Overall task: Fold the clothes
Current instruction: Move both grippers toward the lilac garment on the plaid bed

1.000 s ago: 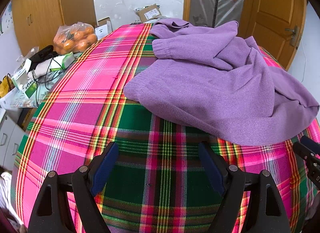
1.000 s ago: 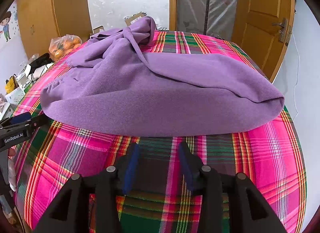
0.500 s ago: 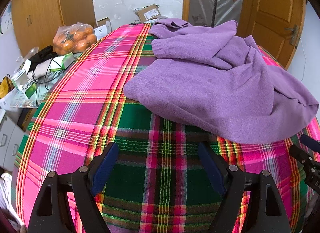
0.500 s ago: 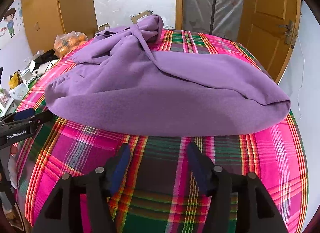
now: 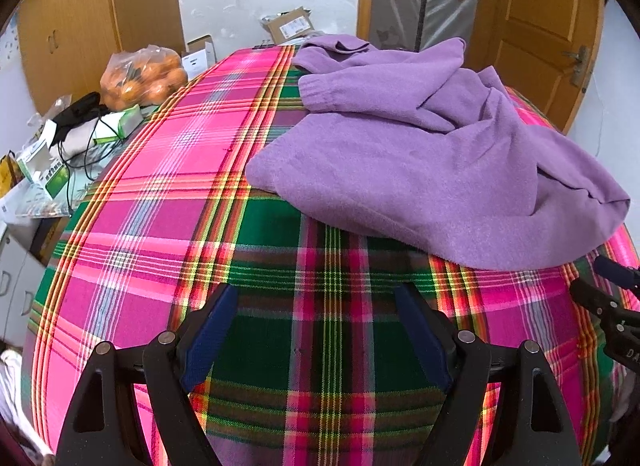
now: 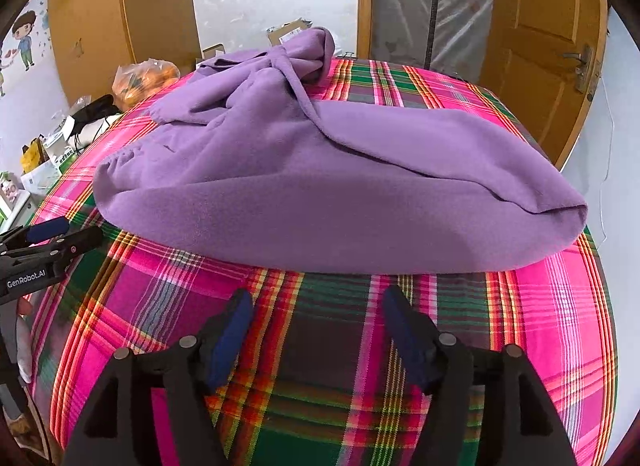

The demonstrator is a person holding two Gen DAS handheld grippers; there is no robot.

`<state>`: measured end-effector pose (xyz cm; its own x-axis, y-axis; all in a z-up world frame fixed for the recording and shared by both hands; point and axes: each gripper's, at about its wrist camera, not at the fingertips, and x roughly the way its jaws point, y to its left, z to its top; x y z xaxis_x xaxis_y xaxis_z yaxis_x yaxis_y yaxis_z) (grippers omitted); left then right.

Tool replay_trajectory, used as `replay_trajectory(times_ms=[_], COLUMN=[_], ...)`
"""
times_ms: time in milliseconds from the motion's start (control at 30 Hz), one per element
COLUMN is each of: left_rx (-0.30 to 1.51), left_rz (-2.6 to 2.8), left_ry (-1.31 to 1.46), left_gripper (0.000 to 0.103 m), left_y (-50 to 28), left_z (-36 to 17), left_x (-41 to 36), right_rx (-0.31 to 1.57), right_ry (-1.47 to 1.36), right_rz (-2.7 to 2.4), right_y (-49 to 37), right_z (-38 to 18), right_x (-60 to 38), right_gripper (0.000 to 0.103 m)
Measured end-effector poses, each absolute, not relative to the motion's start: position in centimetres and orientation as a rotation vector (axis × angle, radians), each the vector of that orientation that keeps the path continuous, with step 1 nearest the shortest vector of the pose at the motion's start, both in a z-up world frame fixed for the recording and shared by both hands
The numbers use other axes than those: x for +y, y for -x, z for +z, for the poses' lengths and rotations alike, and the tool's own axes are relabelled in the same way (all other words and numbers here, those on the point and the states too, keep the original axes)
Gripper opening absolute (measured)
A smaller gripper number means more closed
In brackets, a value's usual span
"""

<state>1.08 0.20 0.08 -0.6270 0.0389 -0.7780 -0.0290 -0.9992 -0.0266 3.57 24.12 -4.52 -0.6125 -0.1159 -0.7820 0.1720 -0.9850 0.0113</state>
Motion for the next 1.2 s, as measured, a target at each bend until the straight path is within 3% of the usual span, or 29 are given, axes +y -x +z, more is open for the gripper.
replay_trajectory(times_ms=[300, 467, 1200], left_rx=[-0.007, -0.009, -0.008], left_rz=[2.807, 2.806, 2.770], left_ry=[1.337, 1.336, 1.355], left_gripper=[0.084, 0.084, 0.084], left_y=[-1.00, -1.04, -1.03], left_z=[0.06, 0.02, 0.09], left_x=[0.39, 0.35, 0.14], right_rx=[0.095, 0.119, 0.133], right_ry=[-1.291, -1.295, -1.300], right_rz=[-2.679, -2.651, -2.628], right_y=[-3.56, -3.29, -3.01], right_z=[-4.54, -4.68, -4.80], right_x=[24.11, 23.55, 23.28], right_gripper=[0.069, 0.082, 0.091])
